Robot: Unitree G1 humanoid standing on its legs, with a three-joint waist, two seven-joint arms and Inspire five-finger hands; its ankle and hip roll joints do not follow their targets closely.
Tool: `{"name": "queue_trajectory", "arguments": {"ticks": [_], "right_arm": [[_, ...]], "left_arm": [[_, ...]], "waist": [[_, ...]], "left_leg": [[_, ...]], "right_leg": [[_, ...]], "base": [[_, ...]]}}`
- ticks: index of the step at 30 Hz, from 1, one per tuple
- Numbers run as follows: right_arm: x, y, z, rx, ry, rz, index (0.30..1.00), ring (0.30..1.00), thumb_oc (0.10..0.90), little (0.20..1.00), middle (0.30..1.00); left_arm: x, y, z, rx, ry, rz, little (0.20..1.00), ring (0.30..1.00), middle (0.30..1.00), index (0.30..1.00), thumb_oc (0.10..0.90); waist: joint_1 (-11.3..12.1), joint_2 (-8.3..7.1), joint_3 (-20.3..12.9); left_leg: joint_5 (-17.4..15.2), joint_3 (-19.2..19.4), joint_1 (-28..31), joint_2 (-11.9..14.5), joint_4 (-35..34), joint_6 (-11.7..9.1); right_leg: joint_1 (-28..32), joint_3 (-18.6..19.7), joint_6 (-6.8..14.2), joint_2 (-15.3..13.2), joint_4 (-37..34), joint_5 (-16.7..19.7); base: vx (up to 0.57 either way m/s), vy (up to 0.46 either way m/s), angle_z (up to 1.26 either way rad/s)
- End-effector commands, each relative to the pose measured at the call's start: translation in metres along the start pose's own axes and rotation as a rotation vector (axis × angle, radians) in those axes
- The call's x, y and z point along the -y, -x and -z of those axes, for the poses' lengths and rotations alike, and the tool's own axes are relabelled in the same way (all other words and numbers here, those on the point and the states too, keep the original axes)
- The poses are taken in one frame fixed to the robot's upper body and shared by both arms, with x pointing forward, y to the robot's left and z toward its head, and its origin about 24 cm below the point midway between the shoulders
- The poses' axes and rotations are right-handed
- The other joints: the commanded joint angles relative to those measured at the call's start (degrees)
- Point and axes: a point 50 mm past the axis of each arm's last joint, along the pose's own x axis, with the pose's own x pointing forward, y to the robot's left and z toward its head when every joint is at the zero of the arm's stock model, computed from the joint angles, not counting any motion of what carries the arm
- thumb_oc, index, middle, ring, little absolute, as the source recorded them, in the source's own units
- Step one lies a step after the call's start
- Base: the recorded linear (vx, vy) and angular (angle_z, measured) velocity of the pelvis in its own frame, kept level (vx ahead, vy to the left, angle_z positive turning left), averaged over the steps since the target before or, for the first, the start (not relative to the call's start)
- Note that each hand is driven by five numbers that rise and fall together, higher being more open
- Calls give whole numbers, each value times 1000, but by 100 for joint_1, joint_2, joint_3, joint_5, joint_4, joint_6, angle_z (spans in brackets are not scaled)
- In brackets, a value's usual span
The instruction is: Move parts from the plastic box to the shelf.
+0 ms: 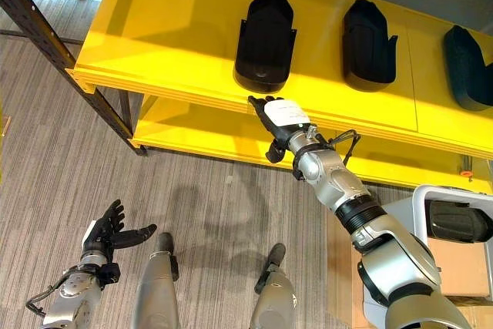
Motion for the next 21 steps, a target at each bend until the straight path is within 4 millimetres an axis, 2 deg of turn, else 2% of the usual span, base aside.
{"name": "queue_trajectory", "arguments": {"ticks": [1,21], "right_arm": [[83,-14,5,-24,69,249,1000,1000,900,1000,1000],[105,-14,9,-47,92,303,1000,1000,900,1000,1000]], "left_arm": [[-4,5,-24,158,15,-7,1000,1000,1000,1000,900],[-9,5,-28,175,22,-19,1000,1000,1000,1000,900]], "waist": [[154,156,-162],[205,261,-18]], "left_leg": [[-244,356,831,-297,-840,411],[-217,319,671,-314,-765,411]], "right_leg": [[-311,354,182,-182,1412,225],[-505,385,154,-211,1537,178]], "base": [[0,0,0],[-1,0,0]]}}
